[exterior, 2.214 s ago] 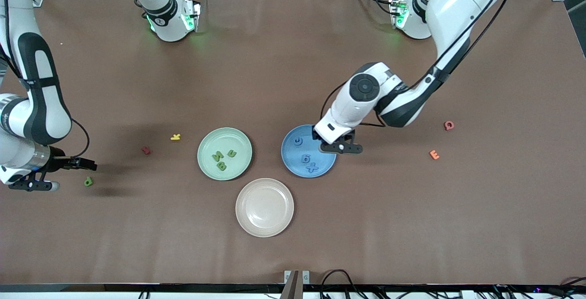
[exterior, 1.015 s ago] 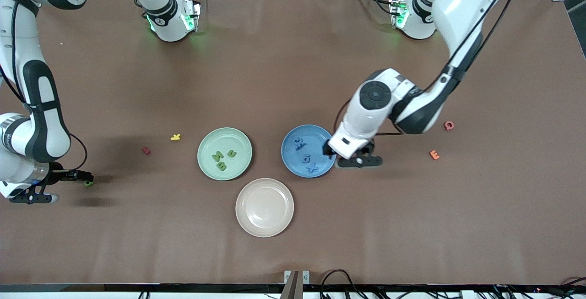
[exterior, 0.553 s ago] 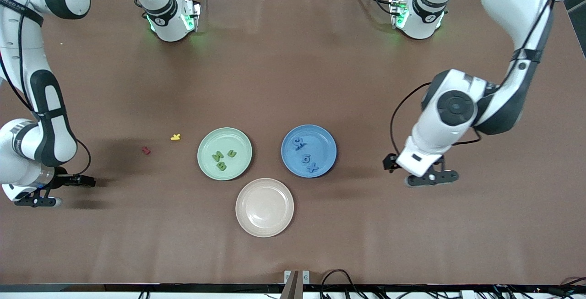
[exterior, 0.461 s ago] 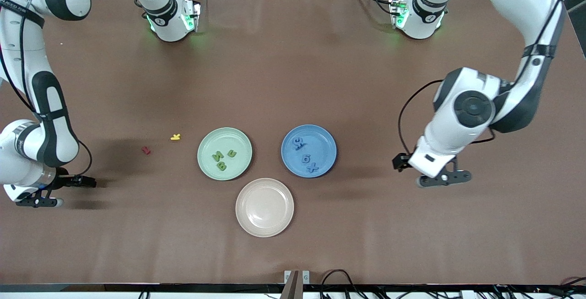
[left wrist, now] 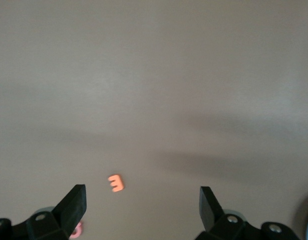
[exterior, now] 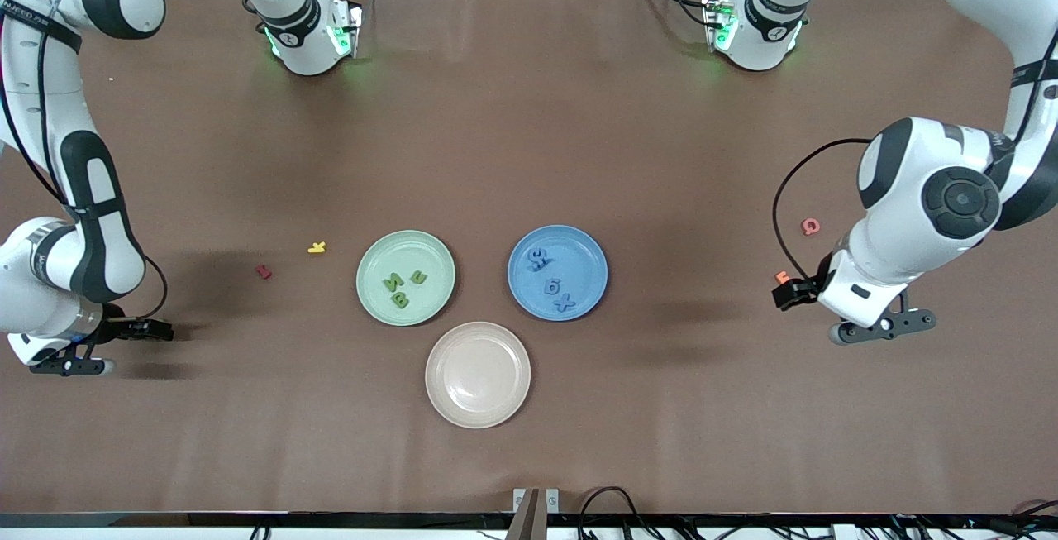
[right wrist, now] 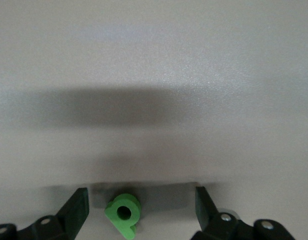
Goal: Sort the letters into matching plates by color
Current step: 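Grasp the green P with the right gripper while the left gripper retracts, then carry the green P over the green plate with the right gripper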
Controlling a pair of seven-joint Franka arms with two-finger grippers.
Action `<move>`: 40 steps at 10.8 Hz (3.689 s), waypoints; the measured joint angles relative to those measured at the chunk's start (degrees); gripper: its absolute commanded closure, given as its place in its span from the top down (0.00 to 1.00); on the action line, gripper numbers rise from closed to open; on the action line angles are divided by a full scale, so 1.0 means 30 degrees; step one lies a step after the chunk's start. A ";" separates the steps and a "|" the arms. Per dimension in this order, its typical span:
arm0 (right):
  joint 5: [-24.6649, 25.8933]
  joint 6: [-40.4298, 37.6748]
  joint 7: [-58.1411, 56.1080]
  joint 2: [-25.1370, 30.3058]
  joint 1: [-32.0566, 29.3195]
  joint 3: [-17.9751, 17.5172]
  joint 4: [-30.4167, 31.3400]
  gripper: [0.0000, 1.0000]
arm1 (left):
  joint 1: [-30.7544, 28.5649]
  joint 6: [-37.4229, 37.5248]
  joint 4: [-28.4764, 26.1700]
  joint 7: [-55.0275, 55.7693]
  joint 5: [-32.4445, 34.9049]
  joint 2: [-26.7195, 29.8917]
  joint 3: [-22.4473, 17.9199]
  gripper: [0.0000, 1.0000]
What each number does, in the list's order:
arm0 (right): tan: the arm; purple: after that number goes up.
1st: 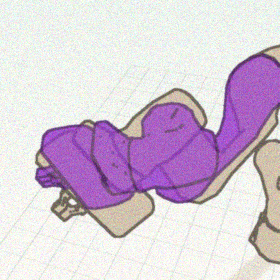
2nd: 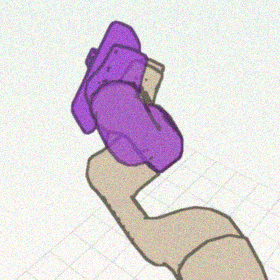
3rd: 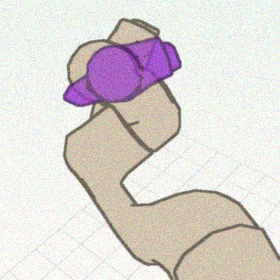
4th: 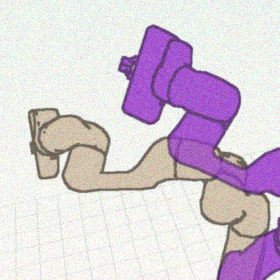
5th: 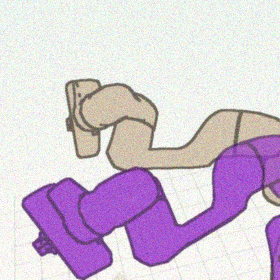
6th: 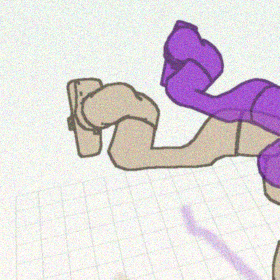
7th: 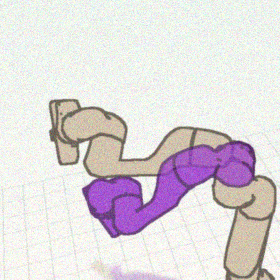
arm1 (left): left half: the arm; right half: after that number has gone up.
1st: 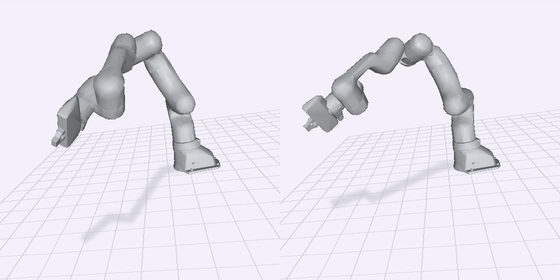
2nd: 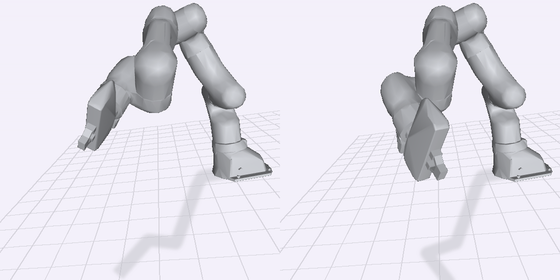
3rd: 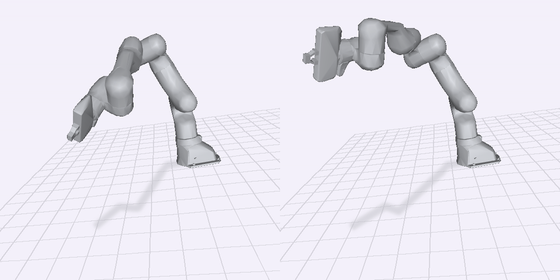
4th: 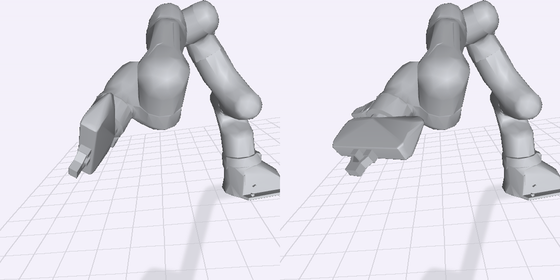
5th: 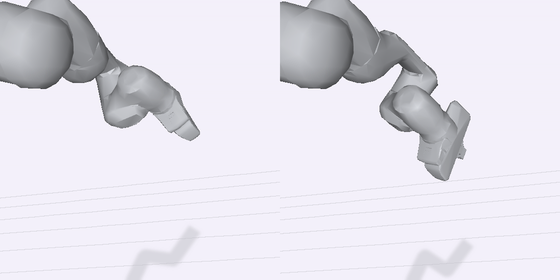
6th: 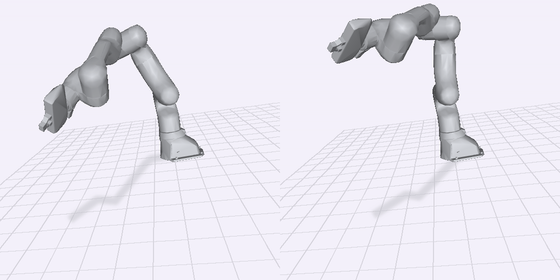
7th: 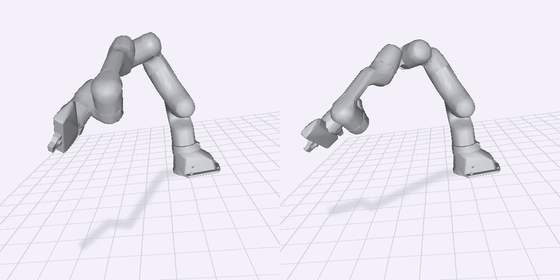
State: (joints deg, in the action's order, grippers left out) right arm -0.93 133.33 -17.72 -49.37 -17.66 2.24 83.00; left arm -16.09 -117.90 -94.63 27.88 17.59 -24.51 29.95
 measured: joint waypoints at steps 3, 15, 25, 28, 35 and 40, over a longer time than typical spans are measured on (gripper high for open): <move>0.0019 0.0000 -0.0036 -0.0021 0.0003 -0.0018 0.0051 0.76 | 0.0002 0.1331 0.0020 -0.2322 -0.1610 0.1421 -0.0978 1.00; 0.0029 0.0790 -0.0377 0.1022 0.0053 -0.0157 0.1904 0.61 | 0.4185 0.8887 0.0354 -0.8438 -0.5969 0.9264 -0.7552 1.00; 0.0412 0.1026 -0.0708 0.1327 0.0074 -0.0322 0.2253 0.23 | 0.4052 0.9361 0.1519 -0.8478 -0.7028 0.8243 -0.7833 1.00; 0.0438 0.1028 -0.0710 0.1335 0.0072 -0.0306 0.2256 0.20 | 0.4014 0.8966 0.1525 -0.8480 -0.7028 0.8135 -0.7839 1.00; 0.0449 -0.0447 0.0910 0.2554 0.0676 -0.0325 0.2247 0.19 | 0.4060 0.8078 0.1541 -0.8507 -0.7028 0.8135 -0.7739 1.00; 0.0341 -0.3551 0.5367 0.4079 0.2846 -0.0448 0.2254 0.19 | 0.4063 0.7671 0.1494 -0.8507 -0.7028 0.8103 -0.7715 1.00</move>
State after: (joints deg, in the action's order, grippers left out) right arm 0.09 122.68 -1.62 -37.13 -9.12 0.89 89.76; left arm -3.90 -94.89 -90.15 2.36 -3.49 -0.20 6.81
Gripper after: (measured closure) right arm 0.700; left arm 0.000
